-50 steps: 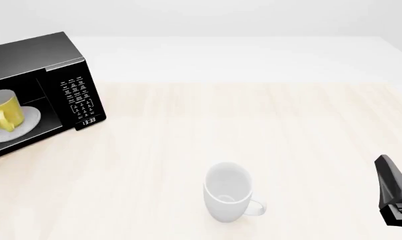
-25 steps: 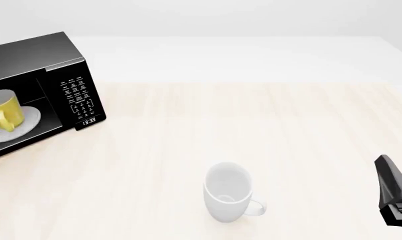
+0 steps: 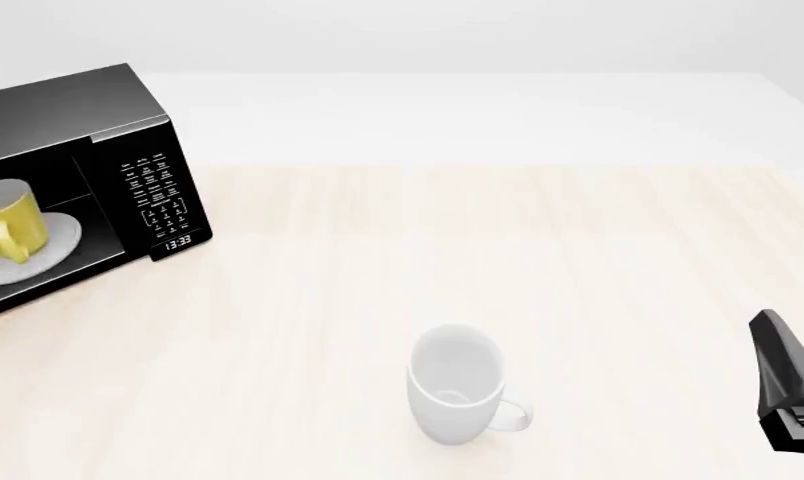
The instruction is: Put the yellow and white mug in the microwave and close it.
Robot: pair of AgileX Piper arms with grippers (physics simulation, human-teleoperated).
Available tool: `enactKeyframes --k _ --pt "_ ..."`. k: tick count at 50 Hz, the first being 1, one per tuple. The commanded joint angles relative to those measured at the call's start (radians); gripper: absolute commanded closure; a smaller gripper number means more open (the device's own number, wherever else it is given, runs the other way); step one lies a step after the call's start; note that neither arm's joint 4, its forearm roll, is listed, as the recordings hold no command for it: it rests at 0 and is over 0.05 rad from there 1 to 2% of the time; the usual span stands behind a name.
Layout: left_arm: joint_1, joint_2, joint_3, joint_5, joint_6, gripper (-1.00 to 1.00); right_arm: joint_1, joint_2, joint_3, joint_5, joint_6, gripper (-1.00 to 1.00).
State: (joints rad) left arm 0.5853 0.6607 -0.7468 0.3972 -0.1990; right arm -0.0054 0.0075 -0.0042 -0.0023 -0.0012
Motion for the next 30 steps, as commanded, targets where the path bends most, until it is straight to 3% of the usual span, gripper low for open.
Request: enactKeyframes --k 1,30 --pt "0.054 -0.014 -0.031 0.034 -0.009 -1.0 0.0 0.0 0.0 0.0 0.0 -1.0" --pt "0.22 0.012 -0.059 0.052 -0.035 -1.0 0.0 0.0 0.0 0.0 0.0 -1.0"
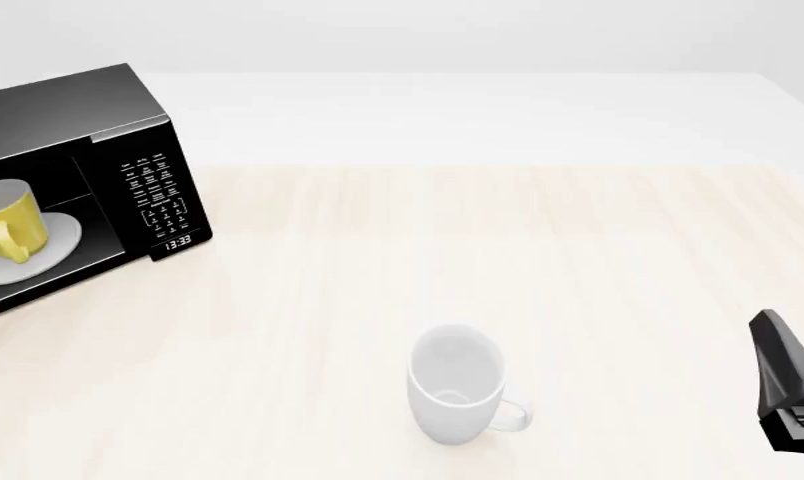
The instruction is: Put the yellow and white mug in the microwave and close it.
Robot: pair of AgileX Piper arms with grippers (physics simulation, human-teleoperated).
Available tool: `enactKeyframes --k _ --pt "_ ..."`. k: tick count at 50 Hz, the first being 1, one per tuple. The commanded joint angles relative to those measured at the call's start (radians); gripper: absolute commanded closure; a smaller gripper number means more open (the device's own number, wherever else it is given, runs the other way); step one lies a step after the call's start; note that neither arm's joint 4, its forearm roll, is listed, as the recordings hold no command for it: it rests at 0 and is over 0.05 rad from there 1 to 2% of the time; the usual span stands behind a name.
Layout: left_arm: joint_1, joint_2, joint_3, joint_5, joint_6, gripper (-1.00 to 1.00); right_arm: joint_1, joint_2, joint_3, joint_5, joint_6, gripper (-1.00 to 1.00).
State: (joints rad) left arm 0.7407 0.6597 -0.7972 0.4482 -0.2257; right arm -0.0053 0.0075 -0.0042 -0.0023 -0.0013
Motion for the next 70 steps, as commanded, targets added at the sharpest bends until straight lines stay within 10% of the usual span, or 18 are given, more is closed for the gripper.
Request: enactKeyframes --k 1,70 --pt "0.07 0.013 -0.009 0.001 -0.007 -1.0 0.0 0.0 0.0 0.0 0.0 -1.0" --pt "0.428 0.182 0.041 -0.093 -0.056 -1.0 0.0 0.0 0.0 0.0 0.0 -1.0"
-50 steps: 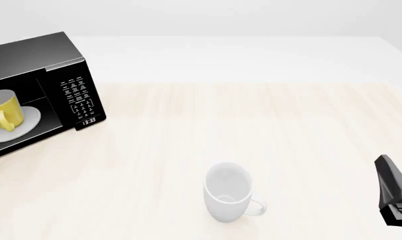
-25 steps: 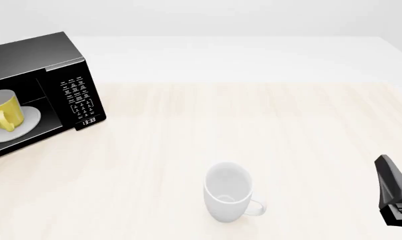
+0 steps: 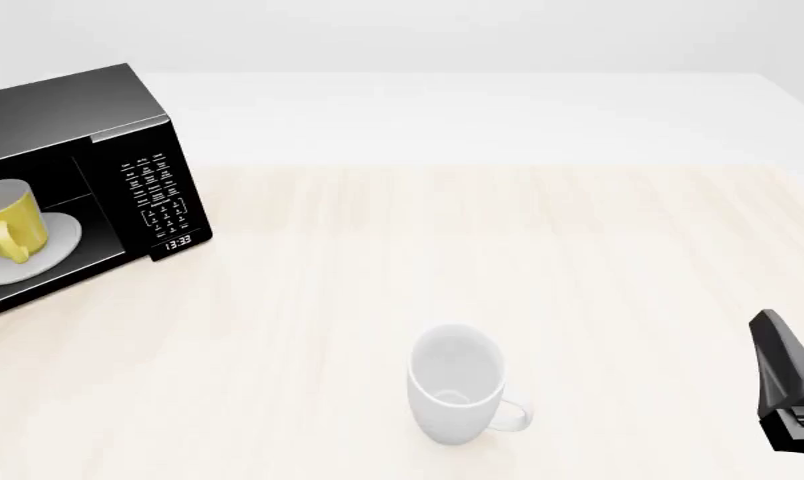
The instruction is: Put the yellow and white mug in the microwave and close it.
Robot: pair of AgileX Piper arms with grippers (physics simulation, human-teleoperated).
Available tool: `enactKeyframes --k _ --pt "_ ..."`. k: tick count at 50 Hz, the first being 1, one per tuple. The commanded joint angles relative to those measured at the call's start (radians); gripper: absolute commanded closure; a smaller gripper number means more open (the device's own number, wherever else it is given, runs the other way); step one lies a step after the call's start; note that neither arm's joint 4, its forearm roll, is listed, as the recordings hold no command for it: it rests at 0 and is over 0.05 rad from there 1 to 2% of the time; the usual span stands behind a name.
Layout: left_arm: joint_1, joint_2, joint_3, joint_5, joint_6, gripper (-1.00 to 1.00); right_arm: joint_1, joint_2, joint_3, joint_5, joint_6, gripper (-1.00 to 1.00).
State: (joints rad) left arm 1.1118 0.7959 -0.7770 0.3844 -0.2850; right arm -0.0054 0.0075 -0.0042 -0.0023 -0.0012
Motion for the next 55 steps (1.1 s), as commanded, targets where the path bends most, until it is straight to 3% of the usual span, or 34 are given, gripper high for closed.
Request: enactKeyframes --k 1,27,55 --pt "0.058 0.048 0.023 -0.032 0.001 -1.0 0.0 0.0 0.0 0.0 0.0 -1.0" --pt "0.187 0.199 0.078 -0.119 0.029 -1.0 0.0 0.0 0.0 0.0 0.0 -1.0" --pt "0.257 0.342 0.186 -0.257 0.138 -1.0 0.0 0.0 0.0 0.0 0.0 -1.0"
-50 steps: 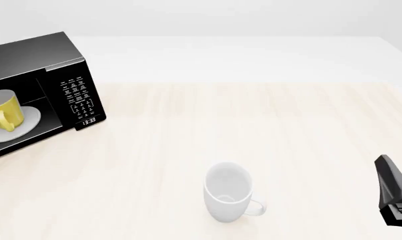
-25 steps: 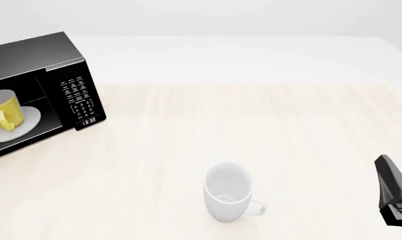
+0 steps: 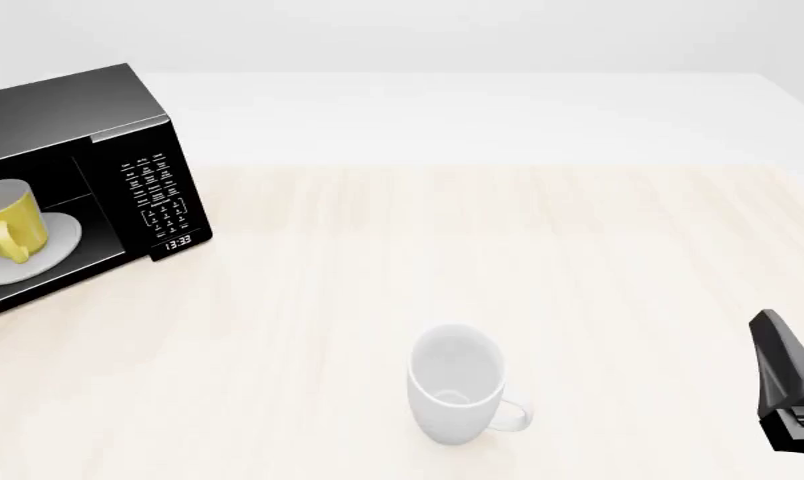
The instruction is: Put the yellow and white mug in the microwave and close it.
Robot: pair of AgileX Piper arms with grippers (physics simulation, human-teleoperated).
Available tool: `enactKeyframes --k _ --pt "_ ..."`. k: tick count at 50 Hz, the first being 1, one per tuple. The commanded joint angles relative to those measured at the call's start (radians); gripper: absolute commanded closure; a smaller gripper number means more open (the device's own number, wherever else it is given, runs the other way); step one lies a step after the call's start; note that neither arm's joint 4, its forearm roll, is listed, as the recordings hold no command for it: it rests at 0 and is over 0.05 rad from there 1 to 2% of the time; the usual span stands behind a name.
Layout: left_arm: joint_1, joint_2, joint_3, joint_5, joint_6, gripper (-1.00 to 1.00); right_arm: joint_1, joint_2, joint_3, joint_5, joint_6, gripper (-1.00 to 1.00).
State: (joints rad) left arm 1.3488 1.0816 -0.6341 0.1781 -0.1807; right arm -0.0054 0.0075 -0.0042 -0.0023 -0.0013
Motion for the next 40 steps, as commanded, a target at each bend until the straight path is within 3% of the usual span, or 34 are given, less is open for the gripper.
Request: enactKeyframes --k 1,40 --pt "0.023 0.061 0.047 -0.056 0.039 -1.0 0.0 0.0 0.0 0.0 0.0 -1.0" --pt "-0.089 0.16 0.137 -0.158 0.125 -1.0 0.0 0.0 0.0 0.0 0.0 -1.0"
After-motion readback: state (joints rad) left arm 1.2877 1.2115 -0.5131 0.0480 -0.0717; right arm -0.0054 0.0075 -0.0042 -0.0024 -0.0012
